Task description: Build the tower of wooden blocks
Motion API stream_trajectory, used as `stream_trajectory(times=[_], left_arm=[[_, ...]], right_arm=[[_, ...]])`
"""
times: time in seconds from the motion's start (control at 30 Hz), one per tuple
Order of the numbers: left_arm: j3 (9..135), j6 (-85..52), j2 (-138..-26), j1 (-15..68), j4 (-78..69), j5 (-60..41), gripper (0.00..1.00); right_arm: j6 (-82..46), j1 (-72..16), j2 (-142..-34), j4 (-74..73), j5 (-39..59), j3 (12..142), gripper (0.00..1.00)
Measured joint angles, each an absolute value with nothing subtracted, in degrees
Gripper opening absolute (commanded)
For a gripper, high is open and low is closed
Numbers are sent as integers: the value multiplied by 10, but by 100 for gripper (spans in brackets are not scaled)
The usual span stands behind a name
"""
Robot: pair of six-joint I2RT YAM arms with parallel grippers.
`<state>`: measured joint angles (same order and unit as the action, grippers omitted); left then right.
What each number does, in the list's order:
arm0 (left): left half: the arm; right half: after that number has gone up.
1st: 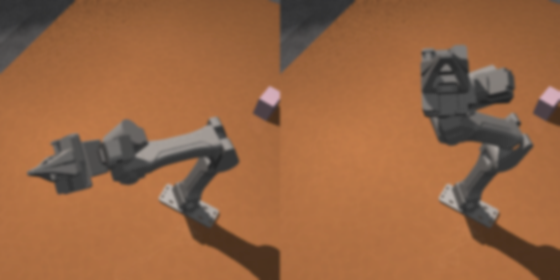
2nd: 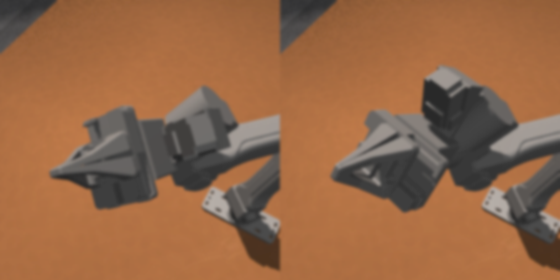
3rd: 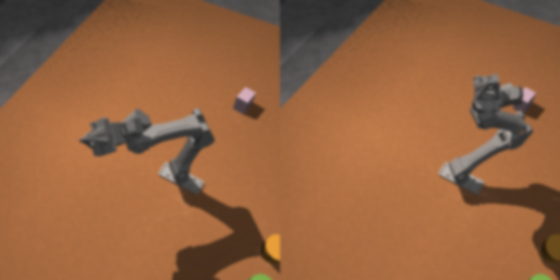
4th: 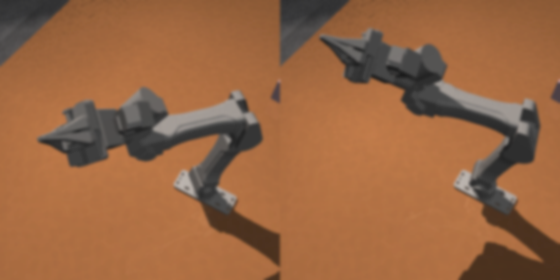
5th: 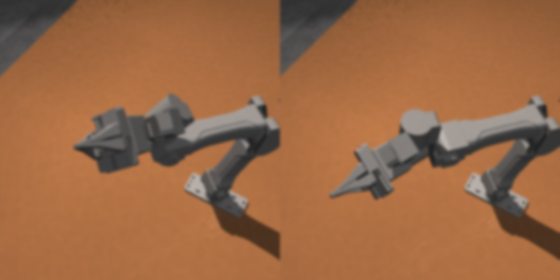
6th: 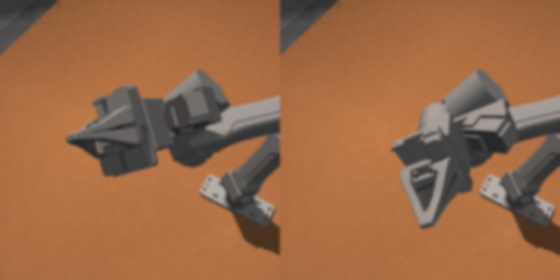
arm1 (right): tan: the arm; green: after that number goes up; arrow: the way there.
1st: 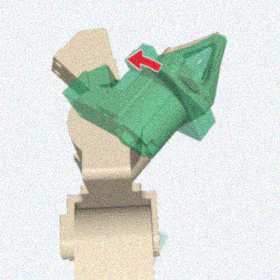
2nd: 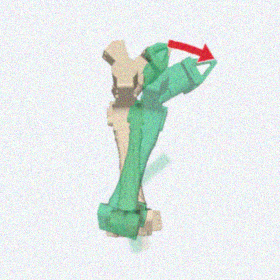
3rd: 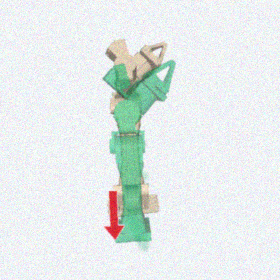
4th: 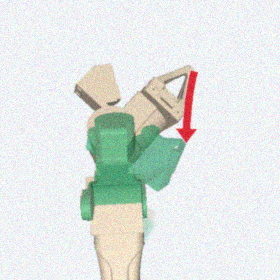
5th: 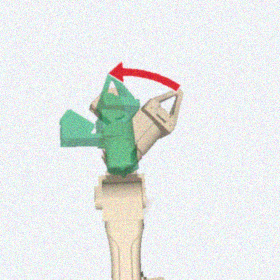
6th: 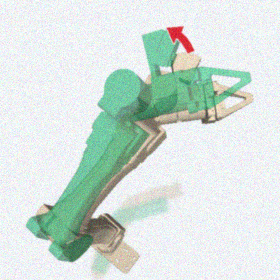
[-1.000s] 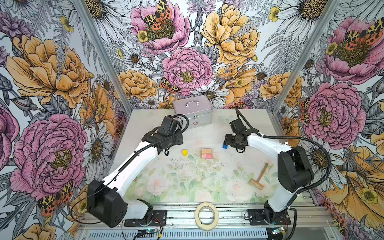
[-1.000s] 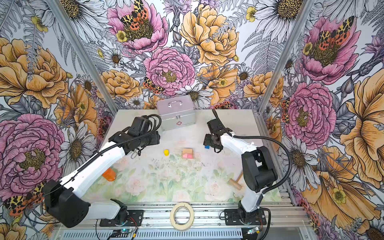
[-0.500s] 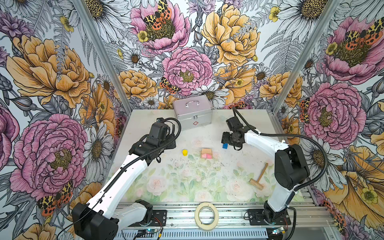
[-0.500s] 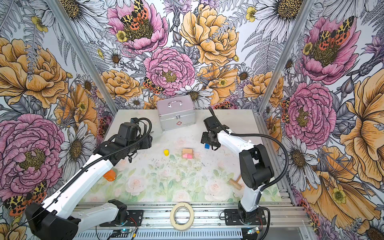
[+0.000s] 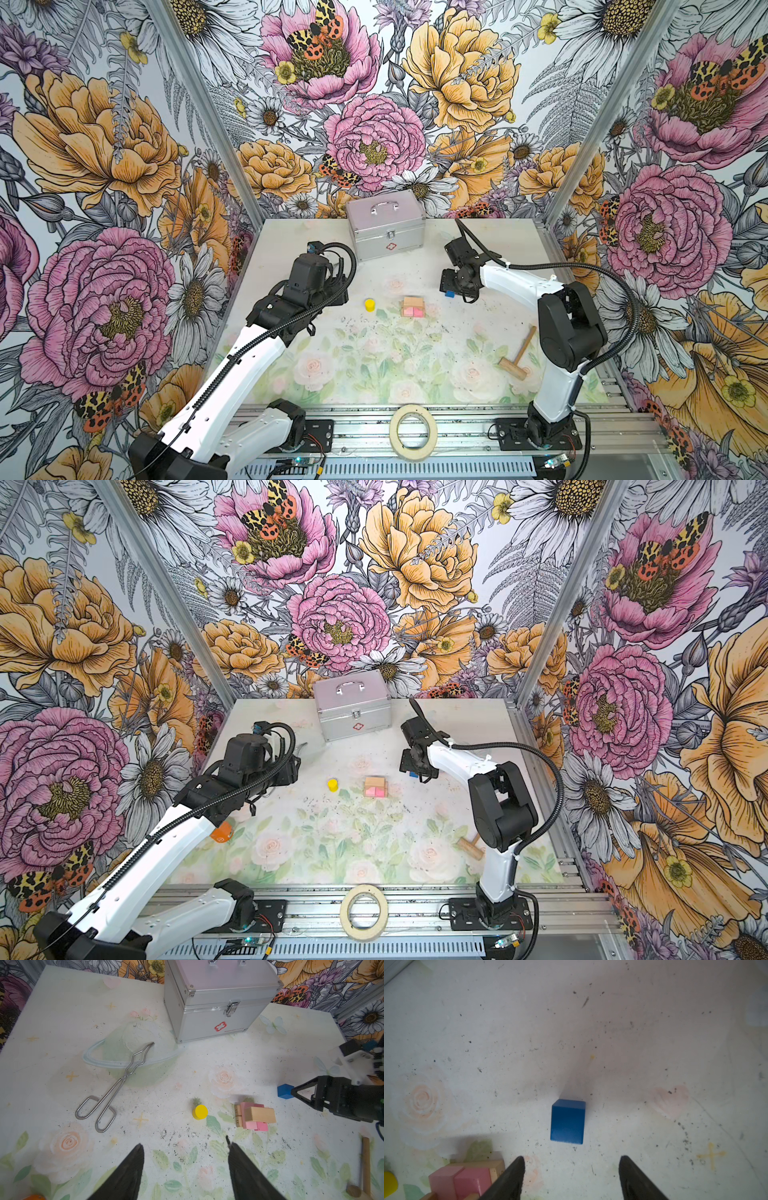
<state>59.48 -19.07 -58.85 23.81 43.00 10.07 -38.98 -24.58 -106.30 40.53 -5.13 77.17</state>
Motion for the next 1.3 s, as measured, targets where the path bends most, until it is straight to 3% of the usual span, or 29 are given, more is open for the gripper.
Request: stream_trajectory(times=[0.17, 0.3, 0.6, 0.97, 1.3], left_arm=[[592, -190, -594, 234, 430, 101, 66], [592, -190, -600, 233, 430, 101, 66], [592, -190, -616, 233, 430, 101, 64], [592, -189, -639, 233, 430, 96, 51], [592, -189, -655, 233, 430, 90, 48]], right_arm=[[-396, -258, -1063, 410, -60, 775, 70], [-396, -263, -1059, 413, -62, 775, 61], [-405, -280, -1018, 414, -60, 761, 0], [-415, -289, -1021, 388, -3, 736, 0], [-425, -299, -1039, 346, 44, 736, 0]])
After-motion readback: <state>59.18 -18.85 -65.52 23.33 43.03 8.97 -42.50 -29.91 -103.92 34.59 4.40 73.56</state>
